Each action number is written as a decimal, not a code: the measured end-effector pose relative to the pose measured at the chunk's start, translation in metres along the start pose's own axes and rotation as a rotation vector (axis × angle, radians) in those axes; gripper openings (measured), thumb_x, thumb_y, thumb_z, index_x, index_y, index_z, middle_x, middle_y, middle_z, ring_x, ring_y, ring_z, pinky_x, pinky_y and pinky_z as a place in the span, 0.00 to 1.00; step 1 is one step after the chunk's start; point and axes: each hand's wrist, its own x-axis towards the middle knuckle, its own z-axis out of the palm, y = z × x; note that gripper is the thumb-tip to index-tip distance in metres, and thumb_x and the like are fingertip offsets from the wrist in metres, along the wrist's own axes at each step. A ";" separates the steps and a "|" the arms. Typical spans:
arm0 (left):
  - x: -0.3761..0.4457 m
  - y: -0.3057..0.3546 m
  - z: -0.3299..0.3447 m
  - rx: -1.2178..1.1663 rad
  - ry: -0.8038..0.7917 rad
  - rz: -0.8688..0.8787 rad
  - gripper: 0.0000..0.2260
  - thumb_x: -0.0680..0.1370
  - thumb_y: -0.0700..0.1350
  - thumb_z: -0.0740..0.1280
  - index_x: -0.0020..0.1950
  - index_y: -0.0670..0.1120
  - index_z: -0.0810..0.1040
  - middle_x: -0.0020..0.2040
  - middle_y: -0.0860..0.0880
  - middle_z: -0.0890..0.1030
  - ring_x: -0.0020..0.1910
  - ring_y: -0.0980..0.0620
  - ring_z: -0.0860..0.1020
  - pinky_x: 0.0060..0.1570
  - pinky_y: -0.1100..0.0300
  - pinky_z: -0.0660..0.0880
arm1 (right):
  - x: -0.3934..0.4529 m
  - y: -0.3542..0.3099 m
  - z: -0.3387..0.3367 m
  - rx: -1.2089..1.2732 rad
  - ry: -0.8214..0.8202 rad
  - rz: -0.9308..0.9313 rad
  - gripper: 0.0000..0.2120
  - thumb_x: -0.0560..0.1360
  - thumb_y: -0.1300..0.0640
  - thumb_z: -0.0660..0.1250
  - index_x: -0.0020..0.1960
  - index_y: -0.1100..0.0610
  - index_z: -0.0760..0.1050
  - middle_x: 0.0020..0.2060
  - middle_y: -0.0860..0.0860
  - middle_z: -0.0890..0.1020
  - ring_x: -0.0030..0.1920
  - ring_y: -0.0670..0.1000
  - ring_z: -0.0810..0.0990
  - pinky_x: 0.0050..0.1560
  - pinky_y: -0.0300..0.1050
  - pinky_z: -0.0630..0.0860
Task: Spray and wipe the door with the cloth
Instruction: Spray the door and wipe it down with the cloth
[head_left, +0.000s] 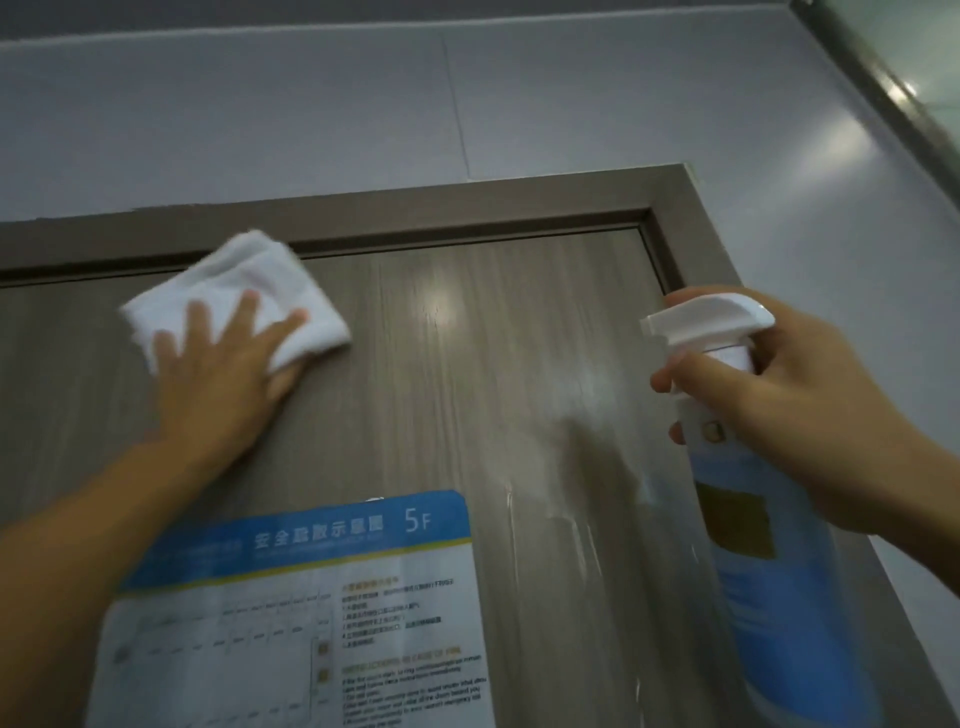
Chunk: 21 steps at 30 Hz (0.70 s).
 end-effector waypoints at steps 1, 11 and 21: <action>-0.006 -0.014 -0.002 -0.039 0.009 -0.102 0.25 0.84 0.66 0.48 0.79 0.61 0.63 0.81 0.44 0.60 0.77 0.27 0.55 0.69 0.22 0.54 | 0.000 0.001 0.001 0.009 0.007 0.002 0.17 0.74 0.59 0.70 0.58 0.42 0.76 0.46 0.53 0.84 0.41 0.54 0.85 0.33 0.41 0.83; -0.002 0.072 -0.007 -0.216 0.042 -0.382 0.33 0.78 0.71 0.42 0.81 0.64 0.57 0.85 0.48 0.50 0.80 0.29 0.42 0.70 0.20 0.38 | 0.011 -0.002 0.013 -0.032 0.013 -0.044 0.20 0.73 0.55 0.70 0.63 0.42 0.76 0.48 0.51 0.84 0.45 0.55 0.85 0.45 0.59 0.85; 0.034 0.248 -0.007 -0.222 -0.005 -0.191 0.28 0.81 0.69 0.45 0.81 0.66 0.52 0.85 0.45 0.47 0.79 0.26 0.37 0.68 0.19 0.37 | 0.005 0.006 -0.043 -0.122 0.039 -0.063 0.17 0.74 0.56 0.70 0.60 0.40 0.75 0.44 0.50 0.84 0.44 0.52 0.84 0.42 0.51 0.83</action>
